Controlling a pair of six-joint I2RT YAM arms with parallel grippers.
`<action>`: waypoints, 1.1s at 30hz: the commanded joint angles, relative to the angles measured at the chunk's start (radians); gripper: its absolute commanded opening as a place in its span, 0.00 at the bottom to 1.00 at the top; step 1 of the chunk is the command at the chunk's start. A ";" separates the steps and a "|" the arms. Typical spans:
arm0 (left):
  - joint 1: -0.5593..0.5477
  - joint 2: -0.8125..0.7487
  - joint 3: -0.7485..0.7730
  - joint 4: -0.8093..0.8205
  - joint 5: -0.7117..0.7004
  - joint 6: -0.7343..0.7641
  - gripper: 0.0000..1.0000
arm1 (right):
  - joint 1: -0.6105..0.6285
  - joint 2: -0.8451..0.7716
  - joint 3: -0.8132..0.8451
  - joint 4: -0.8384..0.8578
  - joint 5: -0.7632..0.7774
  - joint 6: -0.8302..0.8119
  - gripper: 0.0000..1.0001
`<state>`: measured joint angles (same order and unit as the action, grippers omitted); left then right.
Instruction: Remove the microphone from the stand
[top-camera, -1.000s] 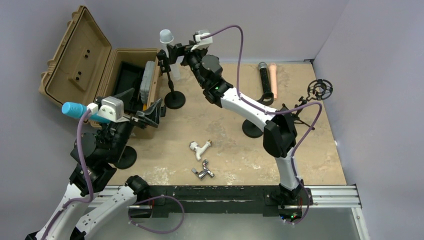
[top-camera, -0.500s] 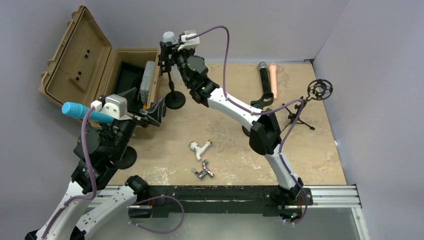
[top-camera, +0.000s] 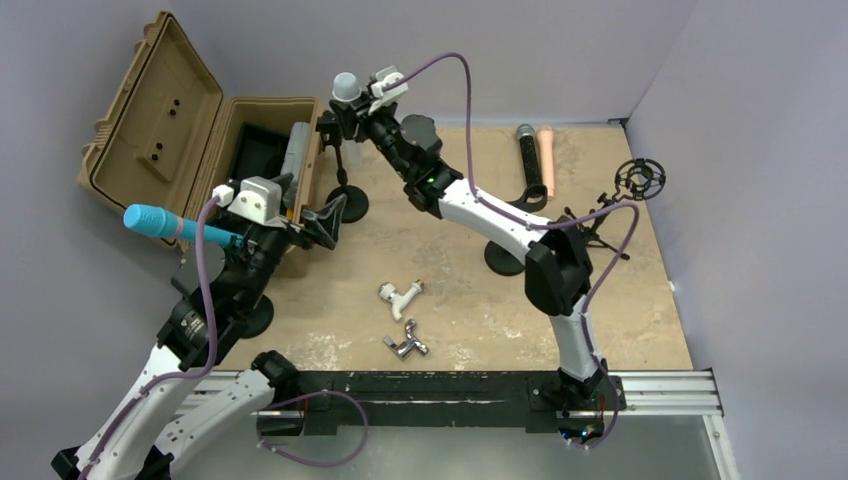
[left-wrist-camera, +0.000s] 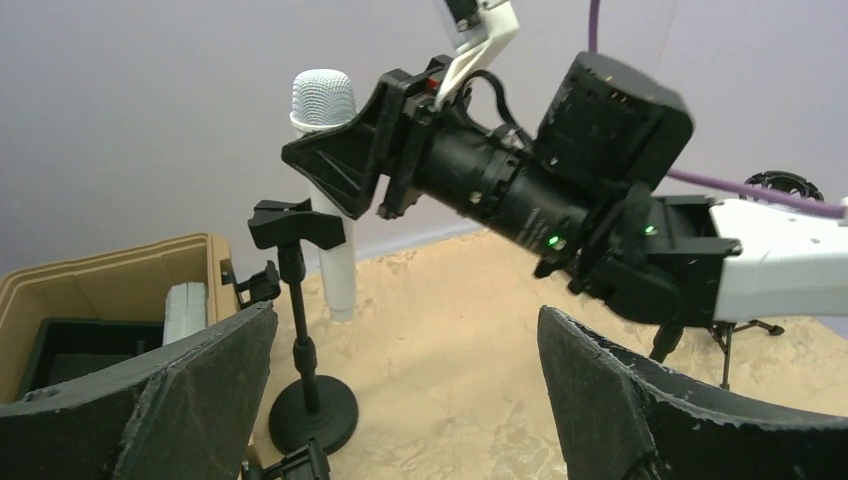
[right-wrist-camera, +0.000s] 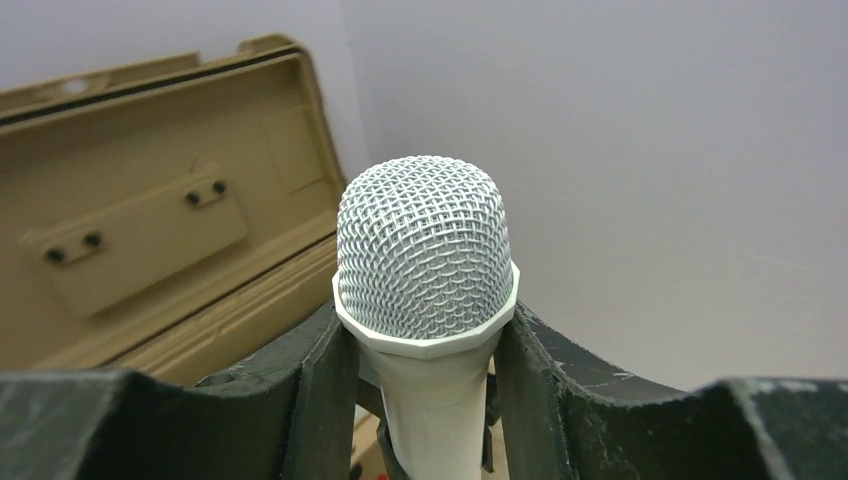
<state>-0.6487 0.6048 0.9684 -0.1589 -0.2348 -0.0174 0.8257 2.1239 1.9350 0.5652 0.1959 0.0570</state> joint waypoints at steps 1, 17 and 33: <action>0.003 0.022 0.013 0.010 0.044 -0.019 1.00 | -0.080 -0.171 -0.094 0.008 -0.336 -0.036 0.00; 0.026 0.190 -0.005 0.078 0.297 -0.059 1.00 | -0.261 -0.447 -0.356 -0.280 -0.930 -0.236 0.00; 0.382 0.567 0.004 0.414 0.893 0.004 1.00 | -0.322 -0.394 -0.353 -0.315 -1.141 -0.174 0.00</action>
<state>-0.3218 1.0992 0.9234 0.1215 0.4927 -0.1024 0.5129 1.7035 1.5604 0.3172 -0.8780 -0.1398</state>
